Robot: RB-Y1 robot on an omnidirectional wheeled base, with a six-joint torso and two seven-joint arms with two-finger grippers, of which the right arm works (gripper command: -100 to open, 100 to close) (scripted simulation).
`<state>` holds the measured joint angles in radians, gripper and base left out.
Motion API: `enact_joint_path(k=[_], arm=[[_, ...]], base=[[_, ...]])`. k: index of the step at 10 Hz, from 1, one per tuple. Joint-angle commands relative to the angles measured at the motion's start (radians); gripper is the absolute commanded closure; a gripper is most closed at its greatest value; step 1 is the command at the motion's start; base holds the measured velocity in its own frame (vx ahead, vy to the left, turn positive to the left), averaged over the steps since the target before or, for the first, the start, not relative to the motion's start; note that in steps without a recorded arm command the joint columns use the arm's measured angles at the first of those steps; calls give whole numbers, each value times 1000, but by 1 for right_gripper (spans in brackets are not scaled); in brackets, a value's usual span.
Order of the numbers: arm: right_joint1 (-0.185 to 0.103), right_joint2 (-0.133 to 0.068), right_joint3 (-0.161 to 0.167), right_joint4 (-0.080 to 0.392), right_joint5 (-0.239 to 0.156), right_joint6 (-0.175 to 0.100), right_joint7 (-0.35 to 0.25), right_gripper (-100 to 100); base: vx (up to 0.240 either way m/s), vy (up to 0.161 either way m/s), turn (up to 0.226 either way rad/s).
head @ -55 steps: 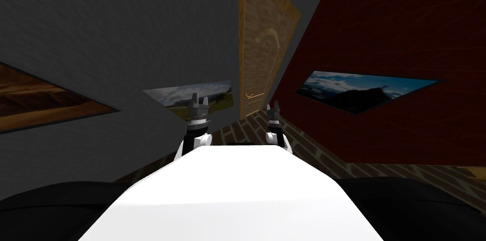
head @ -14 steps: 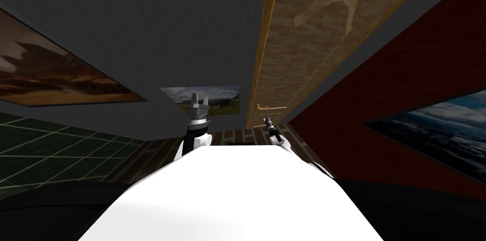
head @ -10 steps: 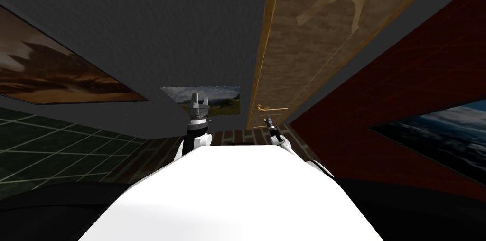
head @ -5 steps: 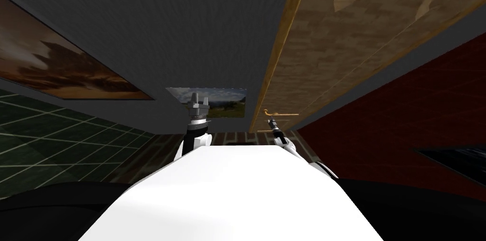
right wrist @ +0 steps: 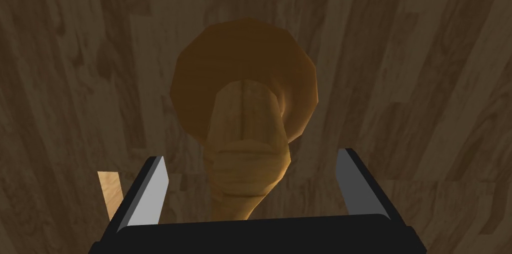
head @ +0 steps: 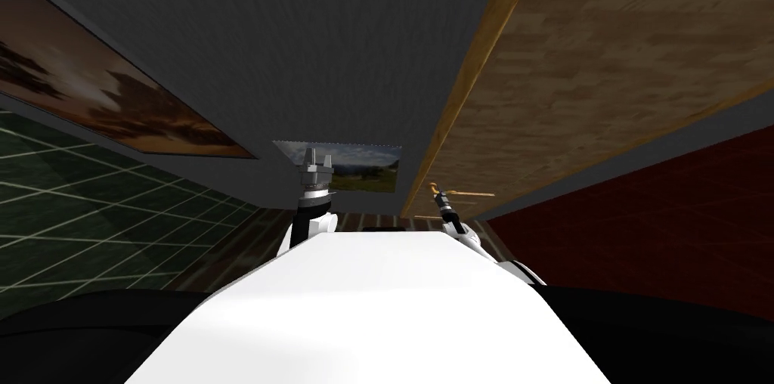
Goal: Pull the door open
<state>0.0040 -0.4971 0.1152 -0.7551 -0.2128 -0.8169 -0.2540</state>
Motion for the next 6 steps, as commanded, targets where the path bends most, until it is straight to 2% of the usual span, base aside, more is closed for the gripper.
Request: enact_joint_path(k=[1,6], arm=[[-1,1,2,2,1,-2,1,100],[-1,1,2,2,1,-2,1,100]], base=[[-10,0,-20],[-13,-2,1]])
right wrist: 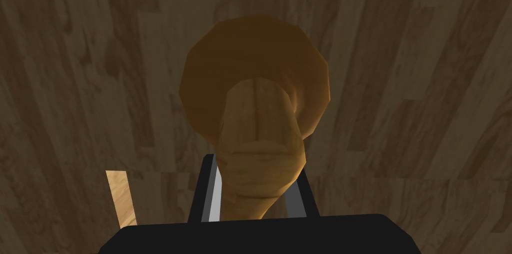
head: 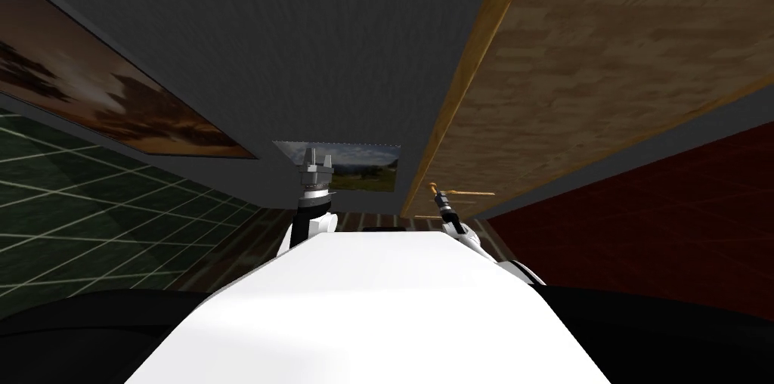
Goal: Pull the door open
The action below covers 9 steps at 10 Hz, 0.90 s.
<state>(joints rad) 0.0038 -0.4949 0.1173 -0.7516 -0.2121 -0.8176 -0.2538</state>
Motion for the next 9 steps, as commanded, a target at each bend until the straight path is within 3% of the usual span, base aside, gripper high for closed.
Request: enact_joint_path(k=[1,9], arm=[[16,-17,13,-1,2,-24,-16,100],[100,-104,79,-4,9,-146,-98,100]], base=[[-116,-40,167],[-192,-78,137]])
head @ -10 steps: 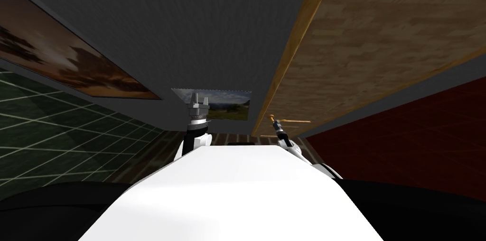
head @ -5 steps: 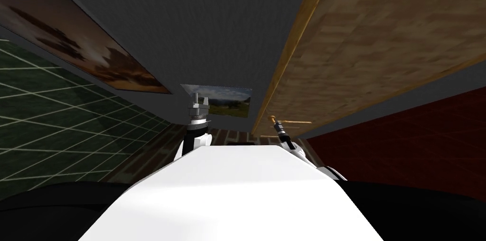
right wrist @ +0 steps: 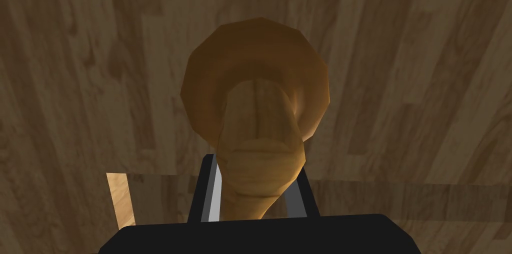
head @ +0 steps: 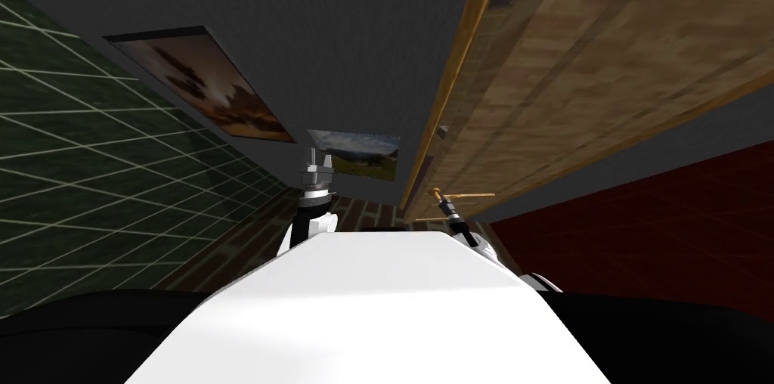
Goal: Pull the door open
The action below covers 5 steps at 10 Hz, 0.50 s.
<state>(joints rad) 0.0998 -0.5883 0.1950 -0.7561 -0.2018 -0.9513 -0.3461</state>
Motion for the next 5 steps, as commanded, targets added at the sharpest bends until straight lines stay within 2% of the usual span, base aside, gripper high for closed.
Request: enact_joint_path(k=[1,2,3,5], arm=[[0,0,0,0,0,0,0,100],[13,-9,10,8,-1,-27,-10,100],[16,-12,12,11,-1,-33,-12,100],[31,-29,22,23,-5,-71,-24,100]], base=[[-77,-37,31],[-137,-43,165],[-198,-75,171],[-209,-119,210]])
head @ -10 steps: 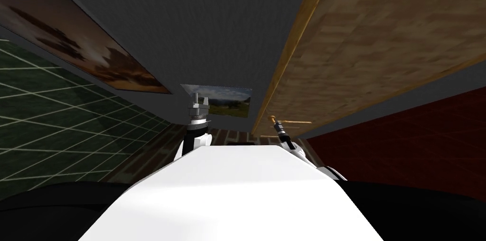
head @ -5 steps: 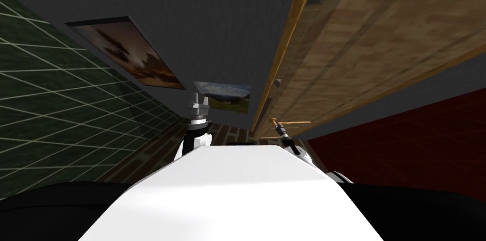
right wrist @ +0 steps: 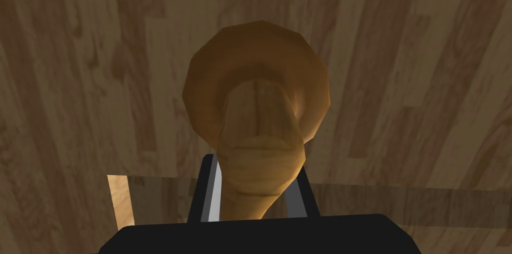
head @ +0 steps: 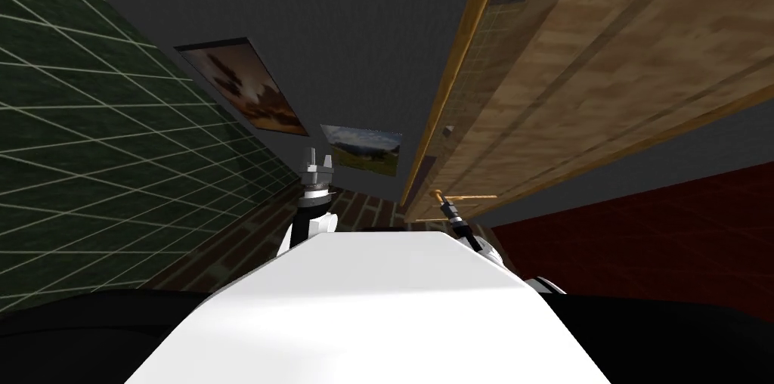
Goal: Pull the door open
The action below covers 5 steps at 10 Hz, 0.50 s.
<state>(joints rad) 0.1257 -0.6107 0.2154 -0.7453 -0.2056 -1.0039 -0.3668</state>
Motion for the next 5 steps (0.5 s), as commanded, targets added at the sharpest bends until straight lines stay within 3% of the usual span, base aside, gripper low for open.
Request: enact_joint_path(k=[1,5], arm=[[12,-14,7,17,-2,-35,-8,100],[37,-40,23,36,-7,-96,-27,100]], base=[[-220,-88,174],[-220,-81,161]])
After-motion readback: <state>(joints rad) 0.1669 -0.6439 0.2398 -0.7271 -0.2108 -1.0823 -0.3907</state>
